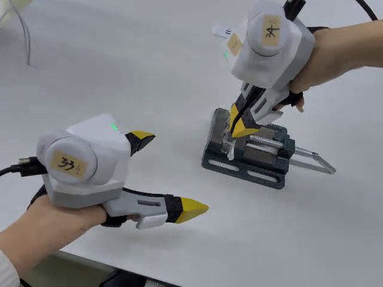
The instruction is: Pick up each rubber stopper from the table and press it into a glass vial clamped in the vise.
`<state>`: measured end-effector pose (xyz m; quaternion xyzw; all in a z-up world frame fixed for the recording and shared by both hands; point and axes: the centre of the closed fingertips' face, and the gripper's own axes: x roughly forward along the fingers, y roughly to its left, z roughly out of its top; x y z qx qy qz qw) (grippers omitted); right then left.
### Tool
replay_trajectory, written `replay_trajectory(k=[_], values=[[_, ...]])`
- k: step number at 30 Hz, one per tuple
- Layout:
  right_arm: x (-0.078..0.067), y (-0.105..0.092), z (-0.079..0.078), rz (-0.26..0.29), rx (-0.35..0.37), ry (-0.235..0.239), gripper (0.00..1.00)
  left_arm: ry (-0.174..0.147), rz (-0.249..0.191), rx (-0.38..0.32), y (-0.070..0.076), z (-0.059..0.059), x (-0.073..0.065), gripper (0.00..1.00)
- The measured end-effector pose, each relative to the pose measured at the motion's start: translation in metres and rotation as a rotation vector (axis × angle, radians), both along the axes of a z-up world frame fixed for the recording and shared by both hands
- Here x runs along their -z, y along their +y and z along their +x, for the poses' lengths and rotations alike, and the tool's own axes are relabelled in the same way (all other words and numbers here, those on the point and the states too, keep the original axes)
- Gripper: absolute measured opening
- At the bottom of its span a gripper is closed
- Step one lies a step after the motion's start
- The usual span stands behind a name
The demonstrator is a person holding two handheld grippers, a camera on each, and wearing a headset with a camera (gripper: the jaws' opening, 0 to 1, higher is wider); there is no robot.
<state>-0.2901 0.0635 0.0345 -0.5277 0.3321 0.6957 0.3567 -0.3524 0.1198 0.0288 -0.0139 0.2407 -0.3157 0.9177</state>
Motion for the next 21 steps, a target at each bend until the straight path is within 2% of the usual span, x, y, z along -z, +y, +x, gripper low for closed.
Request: replay_trajectory(k=[10, 12, 15, 21], values=[[0.0001, -0.0003, -0.0009, -0.014, 0.030, 0.026, 0.00, -0.001, -0.011, 0.001, -0.0020, 0.0053, 0.0018, 0.91], [0.0019, -0.0032, 0.0001, -0.040, 0.021, 0.014, 0.00, -0.001, -0.012, 0.001, -0.0025, 0.0060, 0.0020, 0.91], [0.0038, -0.0019, 0.0005, -0.047, 0.027, 0.016, 0.00, 0.000, -0.014, -0.002, -0.0031, 0.0061, 0.0021, 0.91], [0.0029, -0.0024, -0.0015, -0.035, 0.049, 0.017, 0.00, 0.002, -0.018, -0.013, -0.0021, 0.0073, 0.0027, 0.91]])
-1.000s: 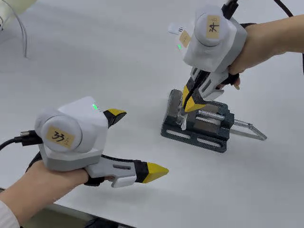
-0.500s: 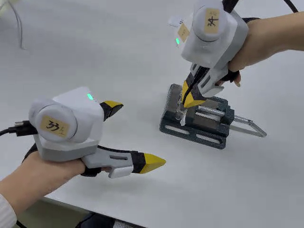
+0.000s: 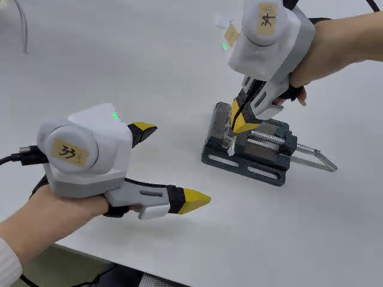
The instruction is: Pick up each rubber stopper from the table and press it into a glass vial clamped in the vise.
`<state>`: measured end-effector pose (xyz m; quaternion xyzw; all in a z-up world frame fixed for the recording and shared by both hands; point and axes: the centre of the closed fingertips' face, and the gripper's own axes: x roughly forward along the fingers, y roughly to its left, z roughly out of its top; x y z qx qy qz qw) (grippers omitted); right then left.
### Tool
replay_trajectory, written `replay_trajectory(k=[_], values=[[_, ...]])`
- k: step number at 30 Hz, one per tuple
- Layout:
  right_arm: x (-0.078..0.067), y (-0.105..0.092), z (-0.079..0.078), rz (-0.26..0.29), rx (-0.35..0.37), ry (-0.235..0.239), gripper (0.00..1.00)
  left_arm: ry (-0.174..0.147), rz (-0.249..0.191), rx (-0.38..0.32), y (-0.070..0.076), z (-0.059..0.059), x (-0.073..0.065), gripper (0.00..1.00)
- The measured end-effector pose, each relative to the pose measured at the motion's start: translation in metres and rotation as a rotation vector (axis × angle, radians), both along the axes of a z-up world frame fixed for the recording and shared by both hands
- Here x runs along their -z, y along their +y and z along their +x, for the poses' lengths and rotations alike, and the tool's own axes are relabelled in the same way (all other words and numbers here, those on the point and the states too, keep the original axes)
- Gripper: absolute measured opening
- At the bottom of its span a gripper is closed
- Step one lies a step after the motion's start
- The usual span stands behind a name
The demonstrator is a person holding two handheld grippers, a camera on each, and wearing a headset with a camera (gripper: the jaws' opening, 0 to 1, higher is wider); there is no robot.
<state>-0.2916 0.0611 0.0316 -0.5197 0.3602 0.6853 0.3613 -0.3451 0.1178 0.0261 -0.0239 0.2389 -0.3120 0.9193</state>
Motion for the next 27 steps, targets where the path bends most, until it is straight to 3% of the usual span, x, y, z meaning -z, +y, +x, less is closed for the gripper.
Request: replay_trajectory(k=[5, 12, 15, 27], values=[[-0.0002, 0.0013, -0.0014, -0.023, -0.004, -0.027, 0.00, -0.004, -0.004, -0.002, -0.0007, 0.0014, -0.0010, 0.91], [0.0001, 0.0028, -0.0011, -0.066, 0.016, -0.029, 0.00, -0.012, -0.012, -0.013, 0.0015, 0.0031, -0.0032, 0.91], [0.0013, 0.0067, 0.0004, -0.085, -0.019, -0.056, 0.00, -0.014, -0.011, -0.018, 0.0035, 0.0036, -0.0029, 0.91], [0.0032, 0.0051, 0.0017, -0.141, 0.003, -0.072, 0.00, -0.013, -0.011, -0.017, 0.0025, 0.0047, -0.0037, 0.90]])
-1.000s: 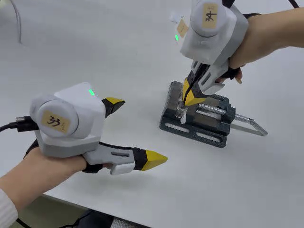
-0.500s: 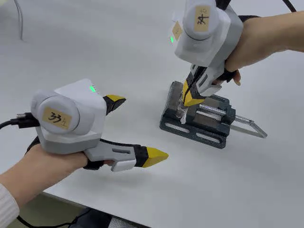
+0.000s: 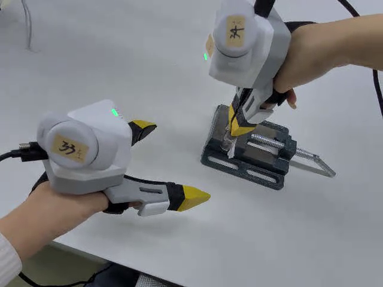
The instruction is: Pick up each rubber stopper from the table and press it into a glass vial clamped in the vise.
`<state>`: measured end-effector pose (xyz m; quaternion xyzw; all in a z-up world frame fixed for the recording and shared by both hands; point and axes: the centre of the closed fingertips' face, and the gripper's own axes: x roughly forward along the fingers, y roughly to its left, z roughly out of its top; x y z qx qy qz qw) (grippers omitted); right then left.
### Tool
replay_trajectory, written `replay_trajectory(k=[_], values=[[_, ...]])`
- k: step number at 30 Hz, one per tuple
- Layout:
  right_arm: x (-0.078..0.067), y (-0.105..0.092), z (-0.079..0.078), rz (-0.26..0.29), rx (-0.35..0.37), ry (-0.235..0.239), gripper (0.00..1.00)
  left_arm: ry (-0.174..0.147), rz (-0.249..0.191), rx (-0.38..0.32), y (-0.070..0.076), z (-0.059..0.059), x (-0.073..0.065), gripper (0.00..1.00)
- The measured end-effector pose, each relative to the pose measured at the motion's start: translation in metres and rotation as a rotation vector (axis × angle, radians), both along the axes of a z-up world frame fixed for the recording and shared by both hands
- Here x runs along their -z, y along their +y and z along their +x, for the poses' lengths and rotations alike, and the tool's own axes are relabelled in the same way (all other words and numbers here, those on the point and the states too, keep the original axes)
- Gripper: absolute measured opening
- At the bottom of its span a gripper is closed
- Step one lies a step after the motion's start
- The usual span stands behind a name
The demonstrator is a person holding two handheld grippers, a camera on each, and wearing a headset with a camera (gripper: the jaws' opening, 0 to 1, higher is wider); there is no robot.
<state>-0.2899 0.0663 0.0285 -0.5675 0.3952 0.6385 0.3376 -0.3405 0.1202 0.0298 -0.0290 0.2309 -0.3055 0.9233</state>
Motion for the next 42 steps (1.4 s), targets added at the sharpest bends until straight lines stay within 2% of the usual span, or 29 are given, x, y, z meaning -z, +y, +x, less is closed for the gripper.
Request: replay_trajectory(k=[1, 3, 7, 8, 9, 13, 14, 15, 20, 24, 30, 37, 42], values=[[0.001, 0.000, 0.001, 0.004, -0.026, -0.005, 0.00, -0.002, 0.001, 0.001, 0.000, 0.000, 0.000, 0.90], [0.001, -0.001, 0.003, 0.003, -0.006, 0.004, 0.00, -0.007, -0.004, -0.003, 0.000, 0.002, -0.003, 0.90], [0.001, -0.002, 0.003, 0.026, -0.012, 0.014, 0.00, -0.016, 0.005, -0.002, 0.000, 0.002, -0.010, 0.90], [0.001, -0.001, 0.003, 0.032, 0.020, 0.026, 0.00, -0.019, 0.004, -0.001, 0.000, 0.001, -0.012, 0.91], [0.001, -0.002, 0.004, 0.036, 0.010, 0.029, 0.00, -0.018, 0.006, 0.001, 0.000, 0.001, -0.012, 0.91], [-0.001, -0.003, 0.001, 0.076, 0.060, 0.044, 0.00, -0.022, 0.016, 0.001, 0.001, -0.003, -0.014, 0.91], [-0.001, -0.004, 0.001, 0.079, 0.048, 0.042, 0.00, -0.023, 0.021, 0.002, 0.002, -0.004, -0.014, 0.90], [-0.001, -0.002, 0.003, 0.094, 0.089, 0.041, 0.00, -0.025, 0.023, 0.001, 0.003, -0.004, -0.015, 0.91], [-0.001, -0.002, 0.000, 0.107, 0.059, 0.005, 0.00, -0.030, 0.031, 0.003, 0.001, -0.004, -0.024, 0.90], [-0.002, -0.003, -0.001, 0.110, 0.047, -0.007, 0.00, -0.031, 0.016, -0.004, 0.000, -0.001, -0.030, 0.90], [-0.002, -0.002, 0.000, 0.081, -0.016, -0.056, 0.00, -0.042, 0.030, 0.013, -0.004, -0.003, -0.035, 0.91], [0.000, -0.003, 0.003, 0.123, -0.026, -0.055, 0.00, -0.047, 0.035, 0.010, -0.003, -0.004, -0.033, 0.90], [0.002, -0.002, 0.004, 0.131, -0.040, -0.052, 0.00, -0.049, 0.039, 0.008, -0.002, -0.005, -0.032, 0.91]])
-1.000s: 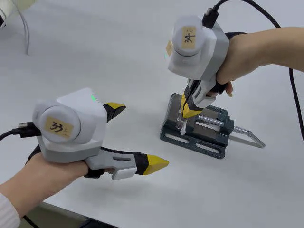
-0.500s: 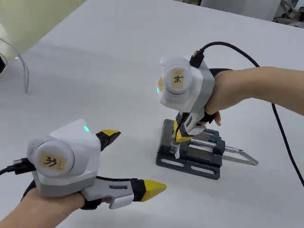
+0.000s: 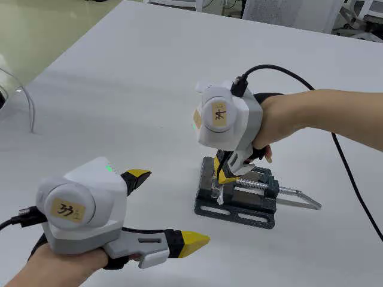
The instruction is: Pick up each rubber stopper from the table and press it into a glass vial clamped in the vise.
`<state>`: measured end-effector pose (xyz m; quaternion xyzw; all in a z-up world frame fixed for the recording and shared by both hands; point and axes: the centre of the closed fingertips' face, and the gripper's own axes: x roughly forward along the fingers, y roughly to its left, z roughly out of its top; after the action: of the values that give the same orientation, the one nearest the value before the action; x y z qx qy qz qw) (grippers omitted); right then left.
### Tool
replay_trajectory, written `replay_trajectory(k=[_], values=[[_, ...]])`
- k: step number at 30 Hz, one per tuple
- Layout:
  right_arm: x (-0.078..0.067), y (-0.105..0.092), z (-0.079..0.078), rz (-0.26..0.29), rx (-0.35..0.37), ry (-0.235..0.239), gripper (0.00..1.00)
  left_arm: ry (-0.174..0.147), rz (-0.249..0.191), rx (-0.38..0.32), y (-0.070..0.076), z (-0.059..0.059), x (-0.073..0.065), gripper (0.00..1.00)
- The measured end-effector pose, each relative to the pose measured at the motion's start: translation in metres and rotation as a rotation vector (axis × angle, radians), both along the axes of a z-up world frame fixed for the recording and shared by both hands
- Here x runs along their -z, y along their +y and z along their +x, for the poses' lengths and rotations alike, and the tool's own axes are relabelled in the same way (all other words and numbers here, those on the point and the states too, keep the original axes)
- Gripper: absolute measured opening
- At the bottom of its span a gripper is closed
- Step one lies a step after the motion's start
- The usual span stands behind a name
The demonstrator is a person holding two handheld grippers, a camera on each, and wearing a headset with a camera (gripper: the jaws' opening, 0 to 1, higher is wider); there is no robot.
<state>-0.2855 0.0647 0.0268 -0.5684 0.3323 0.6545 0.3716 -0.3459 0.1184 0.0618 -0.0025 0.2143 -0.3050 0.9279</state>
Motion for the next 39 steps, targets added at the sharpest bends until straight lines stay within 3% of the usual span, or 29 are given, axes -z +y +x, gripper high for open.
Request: replay_trajectory(k=[10, 16, 20, 23, 31, 35, 39], values=[[0.001, 0.001, 0.003, 0.058, 0.019, -0.005, 0.00, 0.003, 0.014, 0.003, 0.004, 0.000, 0.003, 0.91], [0.000, -0.004, 0.001, 0.135, 0.083, 0.022, 0.15, 0.000, 0.014, -0.001, 0.005, 0.000, 0.002, 0.91], [-0.001, -0.008, -0.009, 0.240, 0.183, 0.063, 0.24, 0.005, 0.016, 0.001, 0.006, -0.001, 0.003, 0.91], [0.000, -0.018, -0.015, 0.277, 0.218, 0.069, 0.30, 0.008, 0.017, 0.005, 0.006, -0.001, 0.004, 0.91], [0.003, -0.045, -0.015, 0.406, 0.367, 0.058, 0.53, 0.008, 0.026, 0.015, 0.008, 0.000, 0.006, 0.92], [0.002, -0.058, -0.015, 0.472, 0.482, 0.058, 0.61, 0.011, 0.033, 0.021, 0.007, 0.000, 0.007, 0.92], [0.004, -0.072, -0.019, 0.512, 0.541, 0.045, 0.67, 0.013, 0.038, 0.029, 0.003, -0.001, 0.006, 0.93]])
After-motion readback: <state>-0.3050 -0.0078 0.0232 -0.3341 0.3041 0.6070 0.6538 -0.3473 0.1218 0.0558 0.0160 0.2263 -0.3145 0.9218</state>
